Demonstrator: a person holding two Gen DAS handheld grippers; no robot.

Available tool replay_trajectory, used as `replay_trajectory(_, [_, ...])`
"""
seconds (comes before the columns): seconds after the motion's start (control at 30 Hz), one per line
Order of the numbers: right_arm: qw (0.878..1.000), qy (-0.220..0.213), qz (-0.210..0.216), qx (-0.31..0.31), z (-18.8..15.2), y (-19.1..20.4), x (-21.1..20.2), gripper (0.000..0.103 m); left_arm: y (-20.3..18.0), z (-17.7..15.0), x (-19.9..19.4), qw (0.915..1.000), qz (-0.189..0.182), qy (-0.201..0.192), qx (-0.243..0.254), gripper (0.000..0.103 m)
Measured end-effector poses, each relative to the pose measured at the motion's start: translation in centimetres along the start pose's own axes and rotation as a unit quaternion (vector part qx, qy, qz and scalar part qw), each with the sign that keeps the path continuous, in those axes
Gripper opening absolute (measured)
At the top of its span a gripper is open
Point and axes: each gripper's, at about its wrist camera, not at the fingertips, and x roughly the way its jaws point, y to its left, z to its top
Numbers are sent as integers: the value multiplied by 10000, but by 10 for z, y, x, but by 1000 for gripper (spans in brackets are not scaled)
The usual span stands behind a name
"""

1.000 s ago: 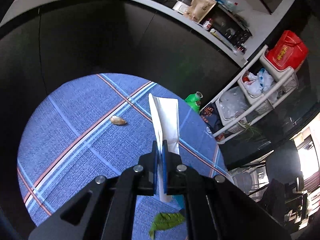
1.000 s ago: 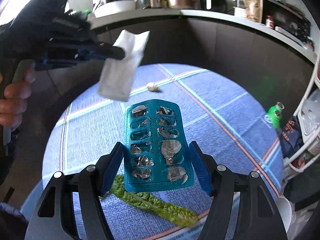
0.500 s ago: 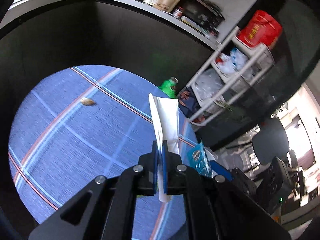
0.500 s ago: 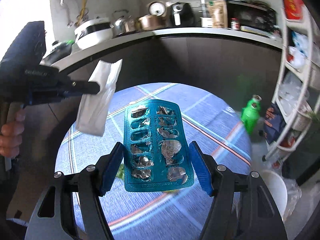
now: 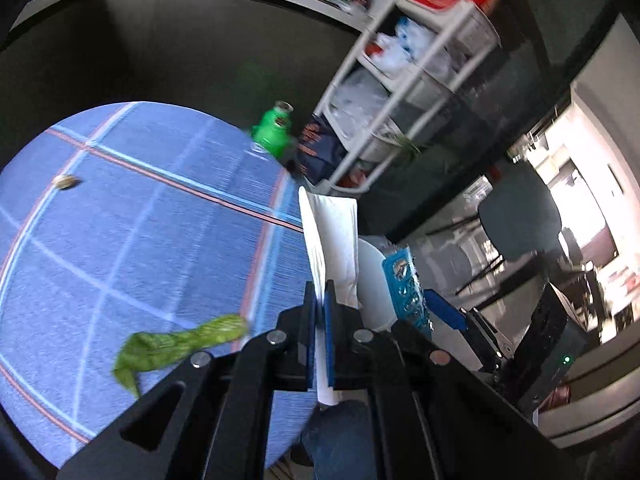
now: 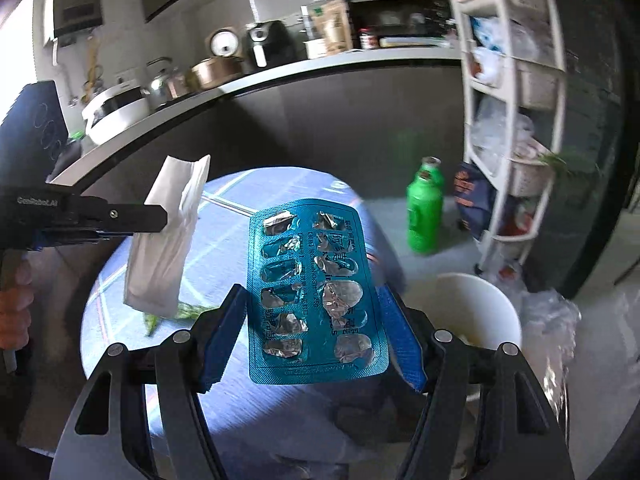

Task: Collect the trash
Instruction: 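Lift the blister pack and tissue and carry both to the white bucket, then open both grippers over the bucket to drop the blister pack and tissue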

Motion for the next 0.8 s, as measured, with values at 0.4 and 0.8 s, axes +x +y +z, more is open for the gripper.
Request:
replay_trajectory(0.4, [9956, 113, -658, 651, -33, -78, 0, 64, -65, 12, 76, 9965, -165, 566, 584, 5])
replay_trajectory(0.8, [9912, 549, -952, 736, -50, -131, 37, 64, -103, 25, 170, 9886, 33, 1151, 968, 5])
